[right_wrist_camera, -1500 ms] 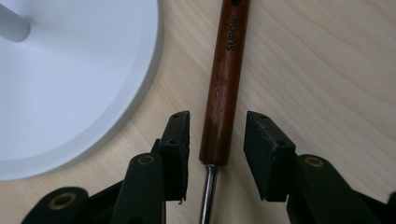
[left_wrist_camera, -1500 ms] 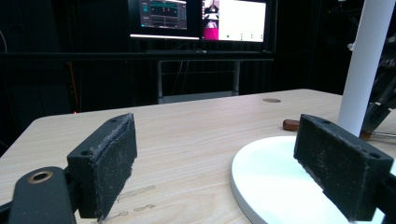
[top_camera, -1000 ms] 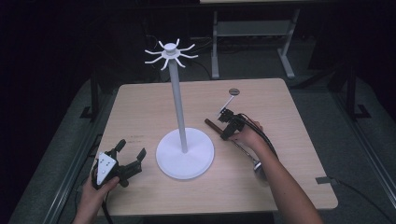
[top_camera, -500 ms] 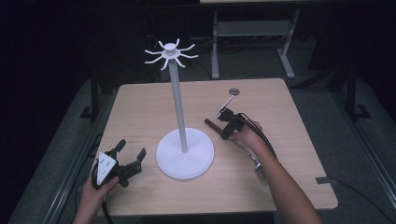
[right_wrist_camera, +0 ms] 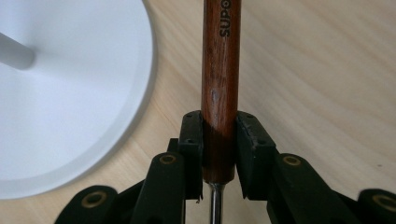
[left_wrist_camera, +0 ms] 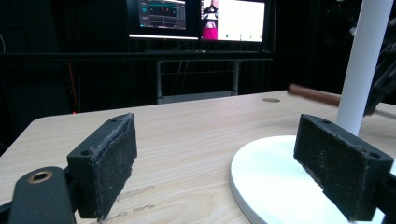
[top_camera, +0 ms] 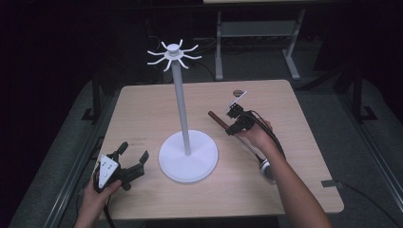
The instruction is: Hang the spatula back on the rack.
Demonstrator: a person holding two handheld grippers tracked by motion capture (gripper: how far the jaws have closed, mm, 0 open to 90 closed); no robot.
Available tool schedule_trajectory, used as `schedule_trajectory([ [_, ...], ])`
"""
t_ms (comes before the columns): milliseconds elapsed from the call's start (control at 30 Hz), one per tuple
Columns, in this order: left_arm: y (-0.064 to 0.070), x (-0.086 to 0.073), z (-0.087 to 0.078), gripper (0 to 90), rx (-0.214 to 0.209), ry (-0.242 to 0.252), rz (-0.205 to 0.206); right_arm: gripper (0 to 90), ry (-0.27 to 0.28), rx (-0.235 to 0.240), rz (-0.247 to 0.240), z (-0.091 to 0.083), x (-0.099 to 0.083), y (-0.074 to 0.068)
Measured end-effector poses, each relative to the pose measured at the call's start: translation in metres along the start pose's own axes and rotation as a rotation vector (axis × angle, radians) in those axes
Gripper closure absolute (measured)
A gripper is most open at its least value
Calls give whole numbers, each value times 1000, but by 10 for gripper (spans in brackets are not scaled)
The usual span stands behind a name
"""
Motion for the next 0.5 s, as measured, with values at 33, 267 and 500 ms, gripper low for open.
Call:
schedule_trajectory([
  [33,0,0,0,127,0,-2,1,730,15,3,5,-5,1,-1],
  [267,0,0,0,127,0,0,1,730,115,15,10,-34,7,-1],
  [500,0,0,0,127,1,-1,0,730,221,18,37,-61,9,3],
])
Point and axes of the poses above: each handheld gripper's, and its own axes: z roughly forward along the jaws, x roughly out of its top, y roughly to its right, the point moved 10 cm from there along z, roughly forward along the jaws, and after that the axes turned 4 degrees about -x, right-handed, at the moved point
